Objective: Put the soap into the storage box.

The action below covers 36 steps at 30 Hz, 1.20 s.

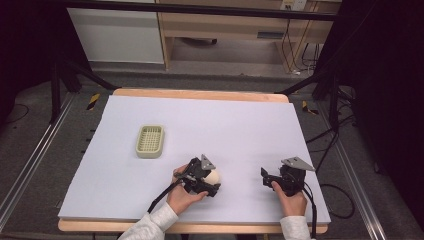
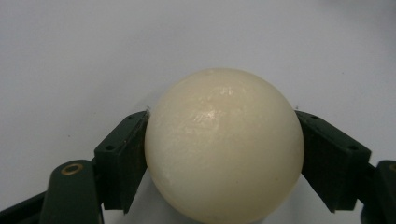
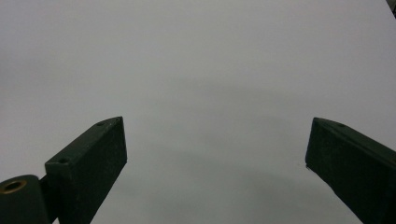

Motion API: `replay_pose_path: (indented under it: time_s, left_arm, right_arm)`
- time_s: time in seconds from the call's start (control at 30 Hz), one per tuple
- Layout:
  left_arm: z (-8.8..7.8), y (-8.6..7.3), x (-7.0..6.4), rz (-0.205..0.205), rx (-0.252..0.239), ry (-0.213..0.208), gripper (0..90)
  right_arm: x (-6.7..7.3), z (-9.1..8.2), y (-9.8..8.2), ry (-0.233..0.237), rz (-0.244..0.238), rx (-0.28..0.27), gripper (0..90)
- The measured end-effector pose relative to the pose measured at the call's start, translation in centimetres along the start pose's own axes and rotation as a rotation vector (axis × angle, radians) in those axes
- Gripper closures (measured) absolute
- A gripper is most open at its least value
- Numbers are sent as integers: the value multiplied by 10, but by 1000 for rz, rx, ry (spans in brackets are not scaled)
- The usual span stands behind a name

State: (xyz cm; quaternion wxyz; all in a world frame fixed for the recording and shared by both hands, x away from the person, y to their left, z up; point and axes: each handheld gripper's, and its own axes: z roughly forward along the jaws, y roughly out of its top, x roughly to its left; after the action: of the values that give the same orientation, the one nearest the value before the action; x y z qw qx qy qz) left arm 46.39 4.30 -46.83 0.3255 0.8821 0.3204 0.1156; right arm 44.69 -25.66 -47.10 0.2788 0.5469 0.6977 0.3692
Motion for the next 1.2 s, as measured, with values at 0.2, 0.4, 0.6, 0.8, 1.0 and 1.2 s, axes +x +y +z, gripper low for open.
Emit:
replay_pose_path:
  time_s: [0.2,0.4,0.6,0.8,1.0,1.2]
  left_arm:
    - [-3,0,0,6,1,-2,227]
    - [-5,1,2,0,0,3,228]
    - [-9,3,0,9,-1,-2,228]
    - [-15,3,3,15,-2,-1,228]
    - [-24,1,10,3,-9,15,228]
    - [-32,0,15,-8,-19,20,228]
  right_arm:
    - [1,0,0,4,2,0,58]
    - [0,-1,0,4,1,-3,58]
    - [0,-1,0,3,1,-3,58]
    - [0,-1,0,4,0,-4,58]
    - [2,0,0,5,-2,-4,59]
    - [2,0,0,5,-4,-6,59]
